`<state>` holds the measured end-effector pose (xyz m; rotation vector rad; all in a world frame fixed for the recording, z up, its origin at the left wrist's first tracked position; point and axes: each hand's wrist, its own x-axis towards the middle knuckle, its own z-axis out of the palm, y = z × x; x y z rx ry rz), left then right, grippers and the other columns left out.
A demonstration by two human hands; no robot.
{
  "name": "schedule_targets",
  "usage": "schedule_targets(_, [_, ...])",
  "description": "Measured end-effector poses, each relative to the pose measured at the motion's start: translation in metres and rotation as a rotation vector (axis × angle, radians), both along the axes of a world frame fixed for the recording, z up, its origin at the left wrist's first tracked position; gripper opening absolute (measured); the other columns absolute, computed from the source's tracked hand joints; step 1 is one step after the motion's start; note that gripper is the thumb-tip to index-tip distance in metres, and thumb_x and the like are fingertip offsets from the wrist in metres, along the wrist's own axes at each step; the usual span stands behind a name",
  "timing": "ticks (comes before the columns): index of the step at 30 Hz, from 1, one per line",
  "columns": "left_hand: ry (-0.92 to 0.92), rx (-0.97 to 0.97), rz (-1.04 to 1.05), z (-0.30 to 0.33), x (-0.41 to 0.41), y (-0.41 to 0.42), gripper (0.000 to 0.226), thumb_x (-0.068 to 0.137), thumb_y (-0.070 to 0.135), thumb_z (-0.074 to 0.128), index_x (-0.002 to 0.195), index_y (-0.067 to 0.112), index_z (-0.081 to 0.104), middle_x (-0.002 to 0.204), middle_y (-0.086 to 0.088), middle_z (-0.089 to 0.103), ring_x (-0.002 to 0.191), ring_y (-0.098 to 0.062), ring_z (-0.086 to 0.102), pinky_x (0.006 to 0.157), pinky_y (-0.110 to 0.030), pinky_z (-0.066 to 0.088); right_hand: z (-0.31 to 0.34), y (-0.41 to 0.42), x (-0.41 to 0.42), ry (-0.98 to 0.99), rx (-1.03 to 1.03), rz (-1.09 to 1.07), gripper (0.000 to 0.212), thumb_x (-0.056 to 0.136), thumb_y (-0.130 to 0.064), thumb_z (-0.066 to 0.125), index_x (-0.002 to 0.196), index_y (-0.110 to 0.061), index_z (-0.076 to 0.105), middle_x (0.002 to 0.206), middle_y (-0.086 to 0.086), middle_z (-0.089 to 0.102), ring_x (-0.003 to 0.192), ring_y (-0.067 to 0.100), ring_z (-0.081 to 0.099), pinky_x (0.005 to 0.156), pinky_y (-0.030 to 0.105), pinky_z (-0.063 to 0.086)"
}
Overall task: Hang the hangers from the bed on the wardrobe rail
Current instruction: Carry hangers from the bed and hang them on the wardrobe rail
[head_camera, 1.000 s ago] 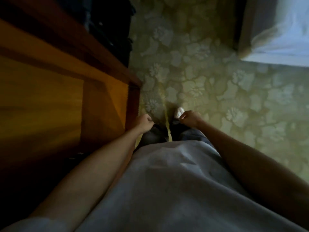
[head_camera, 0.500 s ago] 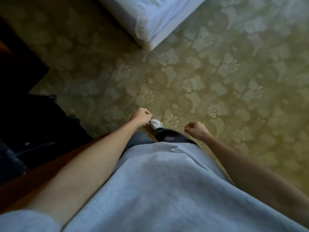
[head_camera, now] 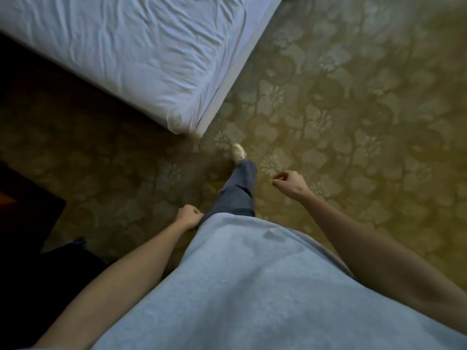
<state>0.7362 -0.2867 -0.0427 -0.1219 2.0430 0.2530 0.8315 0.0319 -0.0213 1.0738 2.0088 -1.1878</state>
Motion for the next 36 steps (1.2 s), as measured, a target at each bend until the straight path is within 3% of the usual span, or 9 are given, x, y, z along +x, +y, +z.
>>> schedule_targets(4, [-0.053, -0.029, 0.055, -0.005, -0.083, 0.028, 0.029, 0.095, 0.013, 0.056, 0.067, 0.010, 0.066, 0.073, -0.011, 0.066, 0.064, -0.022, 0.059, 0.057, -0.029, 0.049, 0.012, 0.045, -0.121, 0.044, 0.037, 0.035, 0.027, 0.089, -0.026, 0.063, 0.109, -0.011, 0.073, 0.103, 0.005, 0.073, 0.095, 0.020, 0.067, 0.078, 0.029, 0.052])
schedule_targets(8, [0.011, 0.056, 0.204, -0.001, -0.175, 0.106, 0.027, 0.094, 0.011, 0.058, 0.068, 0.009, 0.067, 0.071, -0.011, 0.068, 0.062, -0.025, 0.062, 0.062, -0.033, 0.055, 0.030, 0.099, -0.194, 0.025, 0.049, 0.044, 0.023, 0.090, -0.025, 0.064, 0.106, -0.011, 0.072, 0.099, 0.005, 0.071, 0.094, 0.021, 0.066, 0.076, 0.029, 0.050])
schedule_targets(12, [-0.008, 0.177, 0.136, 0.004, -0.261, 0.224, 0.023, 0.098, 0.014, 0.055, 0.080, 0.008, 0.069, 0.077, -0.009, 0.072, 0.061, -0.020, 0.066, 0.056, -0.028, 0.054, 0.033, 0.166, -0.220, -0.021, 0.087, -0.044, 0.019, 0.089, -0.022, 0.063, 0.102, -0.012, 0.072, 0.091, 0.002, 0.069, 0.090, 0.020, 0.066, 0.073, 0.025, 0.044])
schedule_targets(19, [-0.066, 0.362, -0.032, 0.016, -0.377, 0.447, 0.017, 0.100, 0.021, 0.057, 0.093, 0.014, 0.070, 0.079, -0.001, 0.073, 0.066, -0.014, 0.069, 0.059, -0.027, 0.056, 0.019, 0.315, -0.228, -0.175, 0.152, -0.242, 0.023, 0.090, -0.021, 0.062, 0.105, -0.009, 0.074, 0.100, 0.009, 0.072, 0.101, 0.028, 0.065, 0.086, 0.034, 0.052])
schedule_targets(24, [-0.052, 0.376, -0.063, 0.024, -0.449, 0.574, 0.017, 0.100, 0.018, 0.055, 0.095, 0.013, 0.069, 0.081, -0.004, 0.072, 0.065, -0.013, 0.068, 0.055, -0.023, 0.053, 0.001, 0.433, -0.260, -0.282, 0.139, -0.301, 0.023, 0.089, -0.020, 0.063, 0.094, -0.001, 0.076, 0.096, 0.017, 0.075, 0.085, 0.029, 0.064, 0.080, 0.036, 0.052])
schedule_targets(26, [-0.041, 0.311, -0.030, 0.031, -0.475, 0.602, 0.018, 0.101, 0.017, 0.054, 0.096, 0.010, 0.069, 0.079, -0.004, 0.071, 0.063, -0.013, 0.066, 0.052, -0.022, 0.050, 0.006, 0.476, -0.288, -0.297, 0.130, -0.315, 0.025, 0.088, -0.018, 0.062, 0.095, 0.003, 0.075, 0.097, 0.021, 0.075, 0.090, 0.034, 0.067, 0.082, 0.038, 0.053])
schedule_targets(30, [0.003, 0.188, 0.068, 0.040, -0.519, 0.621, 0.026, 0.099, 0.011, 0.052, 0.075, 0.011, 0.064, 0.078, -0.010, 0.068, 0.053, -0.013, 0.057, 0.044, -0.020, 0.044, 0.014, 0.546, -0.373, -0.243, 0.104, -0.187, 0.023, 0.086, -0.018, 0.062, 0.090, 0.001, 0.074, 0.093, 0.020, 0.074, 0.088, 0.033, 0.067, 0.076, 0.039, 0.053])
schedule_targets(33, [0.052, 0.115, 0.133, 0.047, -0.551, 0.620, 0.034, 0.096, 0.010, 0.054, 0.063, 0.011, 0.061, 0.061, -0.005, 0.062, 0.047, -0.014, 0.050, 0.042, -0.019, 0.039, 0.021, 0.584, -0.455, -0.178, 0.061, -0.084, 0.020, 0.087, -0.020, 0.060, 0.088, -0.003, 0.072, 0.086, 0.010, 0.072, 0.081, 0.029, 0.066, 0.070, 0.033, 0.051])
schedule_targets(36, [0.030, 0.068, 0.231, 0.043, -0.582, 0.620, 0.031, 0.096, 0.014, 0.057, 0.068, 0.007, 0.068, 0.068, -0.010, 0.070, 0.056, -0.021, 0.061, 0.049, -0.023, 0.051, 0.026, 0.611, -0.541, -0.073, 0.042, -0.009, 0.023, 0.087, -0.019, 0.061, 0.092, -0.001, 0.073, 0.079, 0.010, 0.070, 0.081, 0.030, 0.068, 0.065, 0.029, 0.046])
